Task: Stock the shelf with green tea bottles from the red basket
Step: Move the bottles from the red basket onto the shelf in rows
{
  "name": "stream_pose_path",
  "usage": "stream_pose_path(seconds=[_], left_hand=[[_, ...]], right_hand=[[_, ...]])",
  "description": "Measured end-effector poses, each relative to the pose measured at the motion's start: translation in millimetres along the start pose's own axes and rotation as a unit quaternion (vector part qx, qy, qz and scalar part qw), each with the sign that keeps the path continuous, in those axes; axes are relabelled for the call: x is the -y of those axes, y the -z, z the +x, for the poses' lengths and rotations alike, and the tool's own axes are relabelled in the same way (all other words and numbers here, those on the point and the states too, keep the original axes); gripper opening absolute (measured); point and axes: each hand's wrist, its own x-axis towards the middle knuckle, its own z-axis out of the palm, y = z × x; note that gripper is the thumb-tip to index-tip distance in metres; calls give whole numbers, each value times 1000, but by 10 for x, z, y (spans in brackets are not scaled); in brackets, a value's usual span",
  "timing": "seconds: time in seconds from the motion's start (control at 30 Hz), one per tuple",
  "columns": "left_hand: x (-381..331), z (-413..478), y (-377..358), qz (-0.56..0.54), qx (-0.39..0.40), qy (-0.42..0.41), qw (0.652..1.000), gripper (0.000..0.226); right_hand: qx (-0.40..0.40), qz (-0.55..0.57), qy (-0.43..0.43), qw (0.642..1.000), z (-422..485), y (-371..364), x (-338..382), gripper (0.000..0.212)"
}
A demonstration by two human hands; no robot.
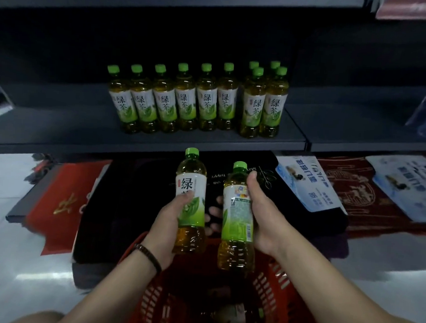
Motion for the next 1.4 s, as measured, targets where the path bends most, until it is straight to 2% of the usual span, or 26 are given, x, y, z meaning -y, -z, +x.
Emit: stream_pose_path(seconds=[0.07,0.13,0.17,0.27,0.37,0.5,0.63,0.77,0.87,1.0,1.13,1.27,1.4], left_hand=[[-42,-15,11,27,-28,-17,999,57],[-62,-9,30,32,-31,-24,999,58],[-65,-11,27,34,-36,-21,999,56],[-59,-34,-13,34,-44,-10,998,51],[-42,-56,-52,20,-43,-16,999,50],[-38,-57,-89,9,-26,-23,999,66],[-15,-28,-49,-8,-7,-27,1000,63],[-14,-40,-58,8,6,-30,999,55],[-15,-56,-90,5,3,-35,999,58],[22,-20,-58,34,-28,-80,996,63],[17,-36,-87,64,-32,-108,992,53],[-8,8,-112,85,-42,-132,987,54],[-193,162,-170,103,-34,-140,984,66]], right_hand=[[-4,-3,6,1000,22,72,57,77],[21,-12,-1,1000,-11,111,127,51],[37,-18,-1,999,-25,138,154,46],[89,-13,15,996,-56,174,200,61],[80,-4,42,996,-42,125,143,69],[33,32,1,999,-68,16,49,43],[19,43,-5,999,-22,23,36,59],[63,60,29,996,-16,78,100,49],[99,28,52,993,4,132,129,46],[61,-22,120,991,3,157,181,54],[44,-27,154,987,-22,188,224,47],[68,-88,154,982,-96,129,293,50],[32,-107,130,985,15,30,387,47]])
